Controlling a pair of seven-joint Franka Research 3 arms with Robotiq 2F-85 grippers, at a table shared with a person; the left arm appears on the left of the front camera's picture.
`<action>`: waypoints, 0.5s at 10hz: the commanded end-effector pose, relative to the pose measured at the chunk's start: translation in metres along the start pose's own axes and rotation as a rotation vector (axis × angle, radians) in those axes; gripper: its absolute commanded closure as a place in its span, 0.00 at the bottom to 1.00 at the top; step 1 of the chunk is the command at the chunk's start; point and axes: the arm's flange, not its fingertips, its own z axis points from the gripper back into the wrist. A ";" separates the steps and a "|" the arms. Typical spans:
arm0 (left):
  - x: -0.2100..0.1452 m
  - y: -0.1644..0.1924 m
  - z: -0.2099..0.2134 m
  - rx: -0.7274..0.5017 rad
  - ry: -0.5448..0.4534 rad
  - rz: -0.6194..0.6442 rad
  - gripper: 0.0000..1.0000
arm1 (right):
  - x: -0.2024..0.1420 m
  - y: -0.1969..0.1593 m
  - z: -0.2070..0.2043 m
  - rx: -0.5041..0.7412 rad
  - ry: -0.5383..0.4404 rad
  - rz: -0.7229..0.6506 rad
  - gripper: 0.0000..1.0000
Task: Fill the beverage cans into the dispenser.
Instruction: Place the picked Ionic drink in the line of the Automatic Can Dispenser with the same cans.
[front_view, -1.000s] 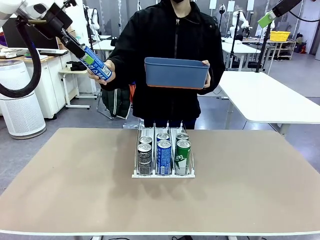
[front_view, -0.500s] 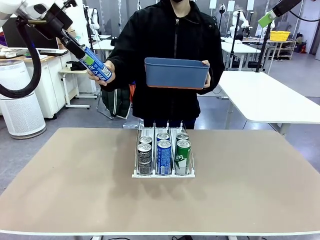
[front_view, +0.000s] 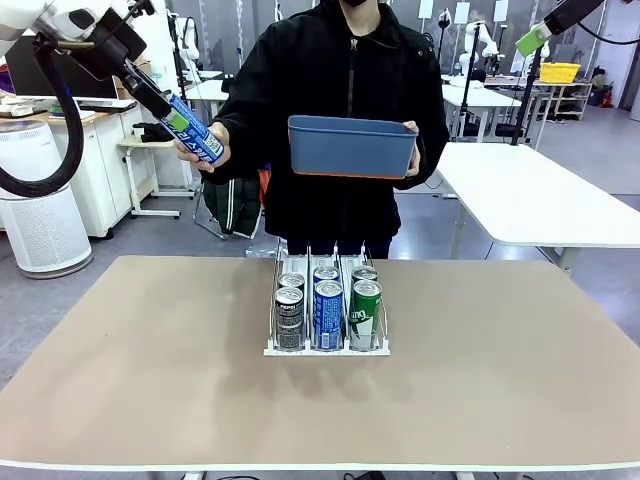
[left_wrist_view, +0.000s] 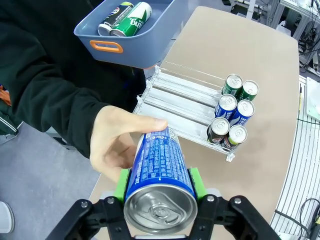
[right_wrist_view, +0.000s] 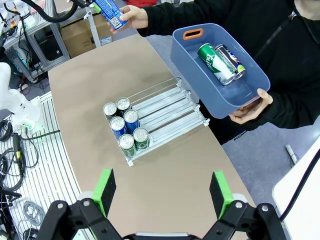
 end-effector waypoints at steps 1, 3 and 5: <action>0.000 0.001 0.002 0.008 -0.003 -0.004 0.90 | 0.001 0.000 -0.001 0.009 -0.006 -0.001 0.00; 0.000 0.001 0.002 0.008 -0.003 -0.004 0.90 | 0.001 0.000 -0.001 0.009 -0.006 -0.001 0.00; 0.000 0.001 0.002 0.008 -0.003 -0.004 0.90 | 0.001 0.000 -0.001 0.009 -0.006 -0.001 0.00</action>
